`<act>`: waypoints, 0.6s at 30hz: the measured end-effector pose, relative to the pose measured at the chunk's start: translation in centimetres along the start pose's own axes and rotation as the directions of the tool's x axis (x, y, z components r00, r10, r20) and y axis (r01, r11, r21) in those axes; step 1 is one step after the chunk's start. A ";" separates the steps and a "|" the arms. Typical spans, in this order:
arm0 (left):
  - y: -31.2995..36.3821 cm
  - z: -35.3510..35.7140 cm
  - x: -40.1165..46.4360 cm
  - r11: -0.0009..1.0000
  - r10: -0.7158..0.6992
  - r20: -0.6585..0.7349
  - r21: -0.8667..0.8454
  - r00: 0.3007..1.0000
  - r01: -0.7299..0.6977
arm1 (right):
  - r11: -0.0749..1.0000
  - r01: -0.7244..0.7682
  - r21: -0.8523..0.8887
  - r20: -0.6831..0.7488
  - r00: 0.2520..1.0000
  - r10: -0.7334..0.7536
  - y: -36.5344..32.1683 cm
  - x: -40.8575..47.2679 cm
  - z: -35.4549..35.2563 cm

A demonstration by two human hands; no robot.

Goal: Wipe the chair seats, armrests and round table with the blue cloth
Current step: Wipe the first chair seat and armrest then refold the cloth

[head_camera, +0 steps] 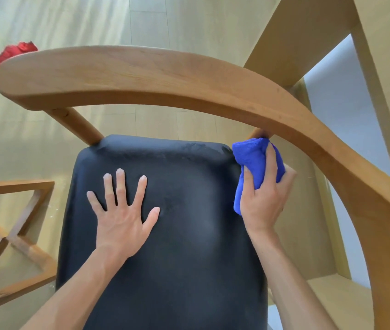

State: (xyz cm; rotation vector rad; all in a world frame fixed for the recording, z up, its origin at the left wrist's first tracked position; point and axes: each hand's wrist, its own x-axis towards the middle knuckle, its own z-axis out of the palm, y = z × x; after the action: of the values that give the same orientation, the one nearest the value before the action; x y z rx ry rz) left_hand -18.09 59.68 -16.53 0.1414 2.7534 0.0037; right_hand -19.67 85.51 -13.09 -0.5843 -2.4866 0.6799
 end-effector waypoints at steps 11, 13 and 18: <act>0.0 0.2 -0.1 1.000 -0.021 -0.012 0.001 1.000 0.021 | 0.992 0.103 -0.066 0.104 0.990 -0.096 -0.3 0.6 -0.2; 0.0 0.5 0.0 1.000 -0.017 -0.007 0.002 1.000 0.017 | 0.986 0.107 -0.131 0.140 0.986 -0.088 -0.8 0.8 0.6; -0.6 -0.6 -0.4 0.997 0.040 -0.024 -0.061 0.999 -0.041 | 0.949 -0.106 -0.298 0.358 0.909 0.213 -1.6 0.4 2.5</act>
State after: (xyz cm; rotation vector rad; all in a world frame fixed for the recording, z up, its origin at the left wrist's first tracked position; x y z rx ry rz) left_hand -17.95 59.09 -15.87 0.1818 2.7688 0.1008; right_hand -21.73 83.60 -13.93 -0.8345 -2.9571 0.5580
